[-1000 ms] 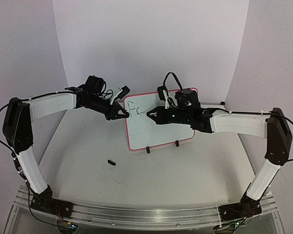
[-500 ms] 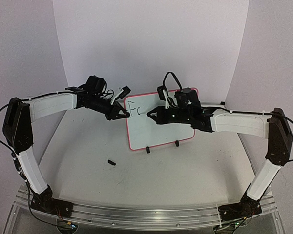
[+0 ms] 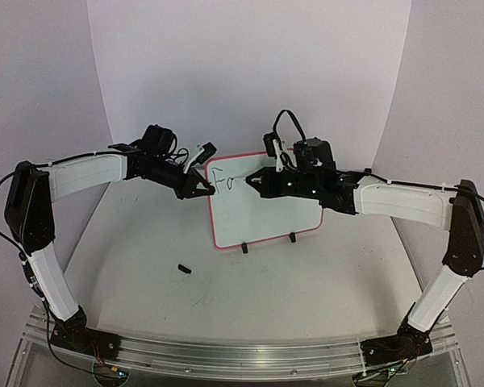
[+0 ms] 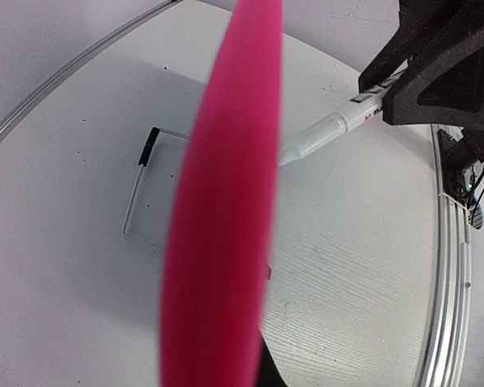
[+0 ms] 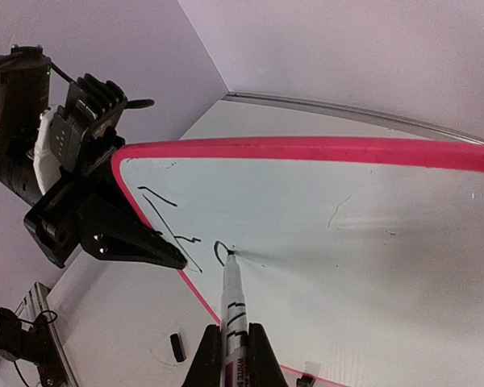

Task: Write a sentence on the whiteboard
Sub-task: Write on the whiteboard with the whiteboard marker without the cap.

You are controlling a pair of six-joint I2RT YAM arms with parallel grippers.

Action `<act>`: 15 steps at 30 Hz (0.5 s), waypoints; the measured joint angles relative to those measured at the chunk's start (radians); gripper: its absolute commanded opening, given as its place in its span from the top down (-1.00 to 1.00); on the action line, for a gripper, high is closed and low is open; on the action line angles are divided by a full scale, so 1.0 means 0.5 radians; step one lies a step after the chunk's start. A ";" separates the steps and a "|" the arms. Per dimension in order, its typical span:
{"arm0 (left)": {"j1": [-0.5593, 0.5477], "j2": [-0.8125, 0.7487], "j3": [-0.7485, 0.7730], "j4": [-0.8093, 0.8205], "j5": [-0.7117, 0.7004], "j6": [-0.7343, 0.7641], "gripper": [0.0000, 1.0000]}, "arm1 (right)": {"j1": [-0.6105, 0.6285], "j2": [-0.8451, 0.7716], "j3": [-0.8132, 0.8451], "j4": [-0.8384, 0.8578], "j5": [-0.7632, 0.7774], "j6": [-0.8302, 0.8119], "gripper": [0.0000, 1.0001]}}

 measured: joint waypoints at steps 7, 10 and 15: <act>0.000 0.007 0.008 -0.001 0.000 0.000 1.00 | -0.001 -0.001 0.019 0.001 0.006 -0.001 1.00; 0.000 0.010 0.011 -0.001 0.000 0.000 1.00 | -0.002 -0.001 0.019 0.001 0.007 0.000 1.00; -0.001 0.010 0.011 -0.001 0.000 0.000 1.00 | -0.002 -0.001 0.017 0.001 0.006 0.002 1.00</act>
